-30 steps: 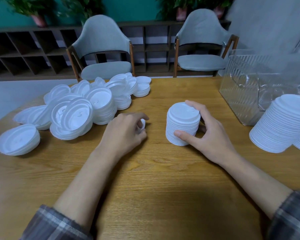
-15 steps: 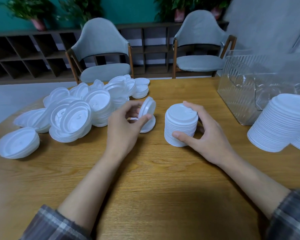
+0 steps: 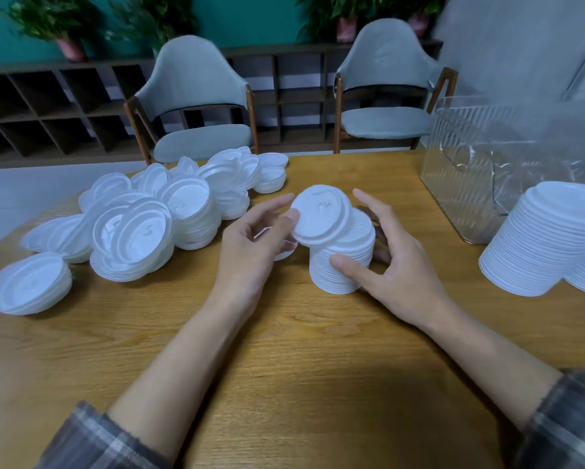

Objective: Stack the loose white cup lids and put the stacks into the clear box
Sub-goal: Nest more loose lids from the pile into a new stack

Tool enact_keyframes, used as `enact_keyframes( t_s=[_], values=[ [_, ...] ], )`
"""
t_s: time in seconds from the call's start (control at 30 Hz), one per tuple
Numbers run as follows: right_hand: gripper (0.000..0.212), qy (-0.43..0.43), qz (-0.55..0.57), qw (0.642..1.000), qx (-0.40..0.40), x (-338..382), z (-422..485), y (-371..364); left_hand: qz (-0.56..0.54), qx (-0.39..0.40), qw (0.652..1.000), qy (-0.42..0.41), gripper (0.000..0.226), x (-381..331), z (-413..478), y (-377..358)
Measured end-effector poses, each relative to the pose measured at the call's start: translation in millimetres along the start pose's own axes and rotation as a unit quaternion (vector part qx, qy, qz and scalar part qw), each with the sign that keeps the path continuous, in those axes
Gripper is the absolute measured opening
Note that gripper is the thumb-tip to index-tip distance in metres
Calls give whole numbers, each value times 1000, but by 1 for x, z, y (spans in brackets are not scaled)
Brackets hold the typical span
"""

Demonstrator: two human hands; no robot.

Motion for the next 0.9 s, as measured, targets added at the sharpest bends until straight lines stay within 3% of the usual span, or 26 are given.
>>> enact_keyframes(
  t_s=[0.27, 0.5, 0.9],
  values=[
    [84, 25, -25, 999, 17, 4, -1, -5, 81, 35, 995, -51, 28, -5, -9, -16],
    [82, 21, -14, 1000, 5, 1, -1, -3, 183, 61, 978, -80, 62, -4, -15, -22],
    [79, 3, 9, 1000, 1, 1, -2, -5, 224, 117, 964, -81, 63, -4, -15, -27]
  ],
)
Point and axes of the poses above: each hand's wrist, its own z-axis towards the middle knuckle, its own y-axis out of the back of the hand, x = y × z, the point moved 7 cm from there along z, towards the middle knuckle
